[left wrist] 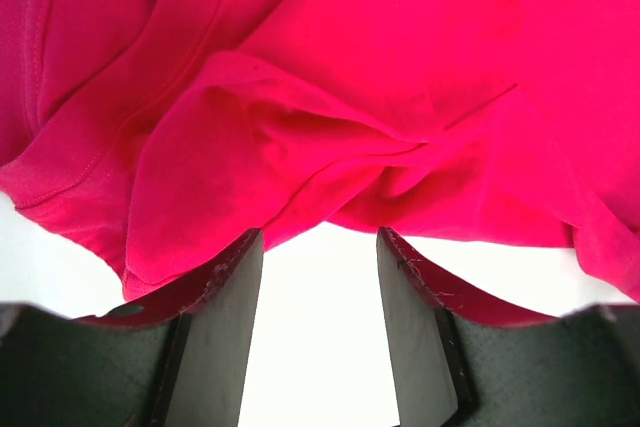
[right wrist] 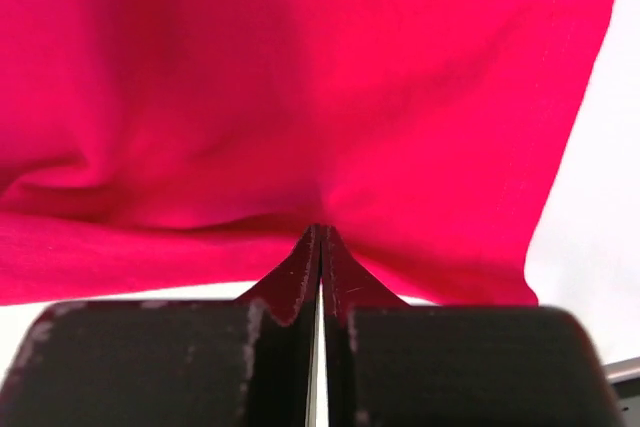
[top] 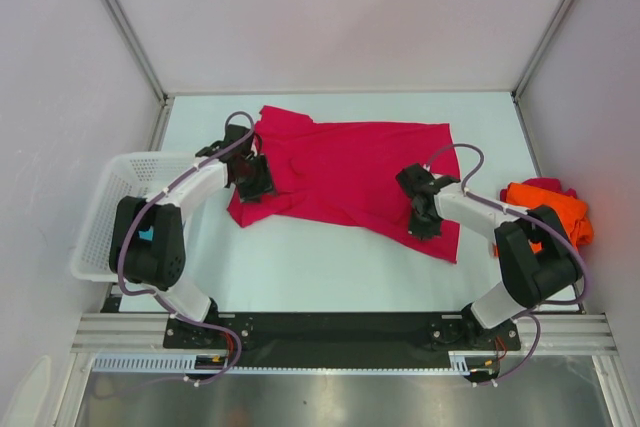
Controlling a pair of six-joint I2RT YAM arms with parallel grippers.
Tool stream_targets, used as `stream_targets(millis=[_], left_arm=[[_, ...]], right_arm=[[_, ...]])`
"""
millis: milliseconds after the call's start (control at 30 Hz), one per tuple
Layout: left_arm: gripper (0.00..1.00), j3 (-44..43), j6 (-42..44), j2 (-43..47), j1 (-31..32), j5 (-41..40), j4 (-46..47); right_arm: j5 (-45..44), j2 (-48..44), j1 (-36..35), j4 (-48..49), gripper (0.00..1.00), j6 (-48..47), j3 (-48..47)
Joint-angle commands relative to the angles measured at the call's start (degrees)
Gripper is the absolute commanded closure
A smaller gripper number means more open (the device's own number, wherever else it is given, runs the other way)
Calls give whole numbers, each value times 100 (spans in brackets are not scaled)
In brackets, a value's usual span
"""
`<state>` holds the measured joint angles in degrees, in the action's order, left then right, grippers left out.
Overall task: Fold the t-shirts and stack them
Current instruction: Fold the flattened tshirt in 1/3 of the way
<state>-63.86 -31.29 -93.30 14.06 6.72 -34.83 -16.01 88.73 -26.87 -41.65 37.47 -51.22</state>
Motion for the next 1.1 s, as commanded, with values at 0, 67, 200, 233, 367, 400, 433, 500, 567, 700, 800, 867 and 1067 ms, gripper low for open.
stream_targets(millis=[0, 67, 200, 233, 367, 400, 433, 500, 567, 700, 800, 867, 1067], left_arm=[[46, 40, 149, 233, -35, 101, 143], [46, 49, 158, 224, -35, 128, 160], [46, 75, 140, 198, -35, 198, 204], [46, 84, 123, 206, -44, 198, 213], [46, 101, 123, 250, -35, 242, 222], [46, 110, 140, 277, -35, 259, 222], [46, 110, 141, 286, -35, 277, 222], [46, 119, 167, 364, -35, 321, 205], [46, 110, 211, 417, -35, 365, 161], [46, 145, 325, 628, -27, 532, 99], [46, 189, 465, 690, -18, 777, 73], [46, 198, 614, 664, 17, 918, 20], [47, 242, 914, 620, 254, 1121, -103]], right_arm=[[-7, -232, -2, 175, 100, -30, 42], [-42, -382, -20, 105, 100, -21, 42], [-113, -725, -29, -80, 100, -21, -54], [-139, -838, -29, -132, 100, -3, -72], [-236, -1024, -46, -562, 98, 181, -204], [-236, -1059, -55, -625, 86, 225, -213], [-279, -1129, -90, -677, 56, 277, -169], [-324, -1191, -99, -774, 34, 409, -108], [-324, -1287, -90, -827, 24, 541, 24], [-157, -1463, -99, -775, 25, 830, 288], [-174, -1569, -186, -748, 25, 1155, 437], [-271, -1569, -318, -827, 26, 1332, 473], [-719, -1622, -775, -1056, 27, 2395, 631]])
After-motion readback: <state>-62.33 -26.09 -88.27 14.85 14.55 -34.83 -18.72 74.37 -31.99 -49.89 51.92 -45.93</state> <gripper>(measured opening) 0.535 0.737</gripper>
